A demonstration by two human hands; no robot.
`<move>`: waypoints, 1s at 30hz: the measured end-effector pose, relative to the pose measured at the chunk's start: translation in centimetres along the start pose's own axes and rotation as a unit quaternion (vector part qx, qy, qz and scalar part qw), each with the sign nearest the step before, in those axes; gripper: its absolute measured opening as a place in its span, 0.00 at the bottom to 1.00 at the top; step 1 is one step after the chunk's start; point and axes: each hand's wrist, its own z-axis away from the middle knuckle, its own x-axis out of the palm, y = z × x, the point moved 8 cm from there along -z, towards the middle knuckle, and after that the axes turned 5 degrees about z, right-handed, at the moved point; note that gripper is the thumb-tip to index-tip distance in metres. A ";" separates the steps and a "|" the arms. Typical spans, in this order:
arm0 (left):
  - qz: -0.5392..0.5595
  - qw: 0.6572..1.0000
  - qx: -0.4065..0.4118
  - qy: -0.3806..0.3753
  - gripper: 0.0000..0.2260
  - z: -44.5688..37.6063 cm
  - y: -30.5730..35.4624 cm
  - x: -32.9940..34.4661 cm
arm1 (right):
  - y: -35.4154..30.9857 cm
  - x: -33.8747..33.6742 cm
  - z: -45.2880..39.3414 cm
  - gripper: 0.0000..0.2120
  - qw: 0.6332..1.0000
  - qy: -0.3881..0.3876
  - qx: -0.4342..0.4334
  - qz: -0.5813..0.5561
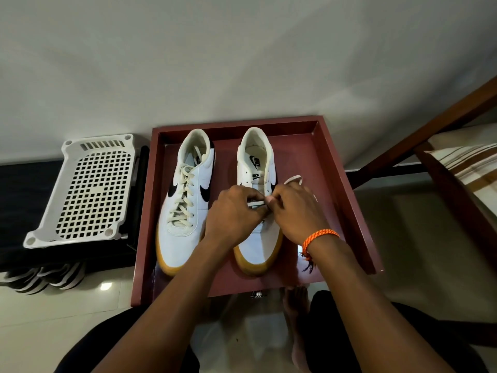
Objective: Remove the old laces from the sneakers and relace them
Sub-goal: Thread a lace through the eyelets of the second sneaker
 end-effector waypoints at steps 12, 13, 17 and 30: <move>-0.014 1.000 -0.015 -0.015 0.08 -0.2 -0.1 -0.1 | -1.9 -4.6 0.1 0.10 0.832 -0.008 -0.068 -0.551; -0.012 1.000 -0.016 -0.014 0.08 -0.2 -0.2 -0.1 | -1.9 -5.1 0.3 0.12 0.796 -0.006 -0.055 -0.603; -0.010 1.000 -0.013 -0.009 0.09 0.0 0.1 -0.2 | 1.0 -5.0 0.1 0.10 0.796 0.085 0.061 -0.596; -0.012 1.000 0.009 -0.009 0.07 0.0 0.3 -0.1 | 0.6 -0.7 -0.4 0.10 0.972 -0.011 0.017 -0.235</move>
